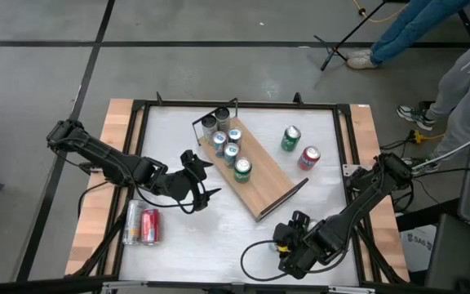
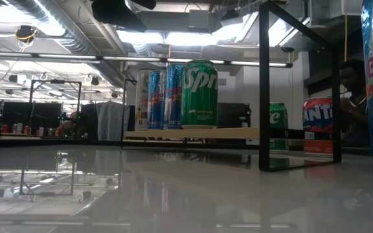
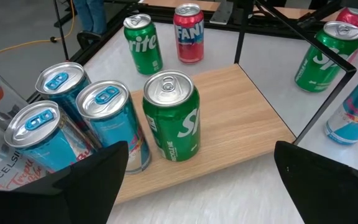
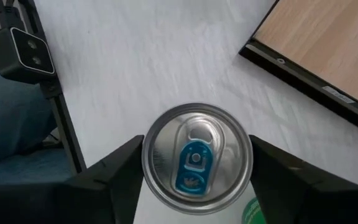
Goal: Place canned beverage on shelf
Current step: Put the blue soda can on the shelf aligned with the other blue soda
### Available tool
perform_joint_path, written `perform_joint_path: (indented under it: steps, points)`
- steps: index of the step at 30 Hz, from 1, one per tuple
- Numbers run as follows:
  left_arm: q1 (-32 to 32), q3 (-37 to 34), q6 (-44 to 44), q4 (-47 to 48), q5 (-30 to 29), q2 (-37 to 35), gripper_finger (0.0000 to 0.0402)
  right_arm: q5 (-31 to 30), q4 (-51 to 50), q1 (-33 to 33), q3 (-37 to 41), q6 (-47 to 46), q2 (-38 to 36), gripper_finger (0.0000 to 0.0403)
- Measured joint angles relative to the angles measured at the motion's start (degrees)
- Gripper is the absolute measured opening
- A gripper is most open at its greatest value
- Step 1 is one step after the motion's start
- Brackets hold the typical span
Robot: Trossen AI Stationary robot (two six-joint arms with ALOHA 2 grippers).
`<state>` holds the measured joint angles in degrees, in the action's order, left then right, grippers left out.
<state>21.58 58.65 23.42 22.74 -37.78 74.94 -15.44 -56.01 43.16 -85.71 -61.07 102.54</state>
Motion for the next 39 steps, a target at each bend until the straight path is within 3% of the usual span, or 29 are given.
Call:
perform_joint_path:
  steps: [16, 28, 39]
  points:
    - [0.0, 0.0, 0.0, 0.0, 0.0, 0.0, 0.0394, 0.7, 0.0, 0.0, 0.0, 0.0, 0.0, 0.028]
    - [0.0, 0.0, 0.0, 0.0, 0.0, 0.0, 0.0394, -0.7, 0.0, 0.0, 0.0, 0.1, 0.0, 0.0331]
    - [0.0, 0.0, 0.0, 0.0, 0.0, 0.0, 0.0394, -1.6, 0.1, 0.0, 0.0, 1.7, 0.0, 0.0328]
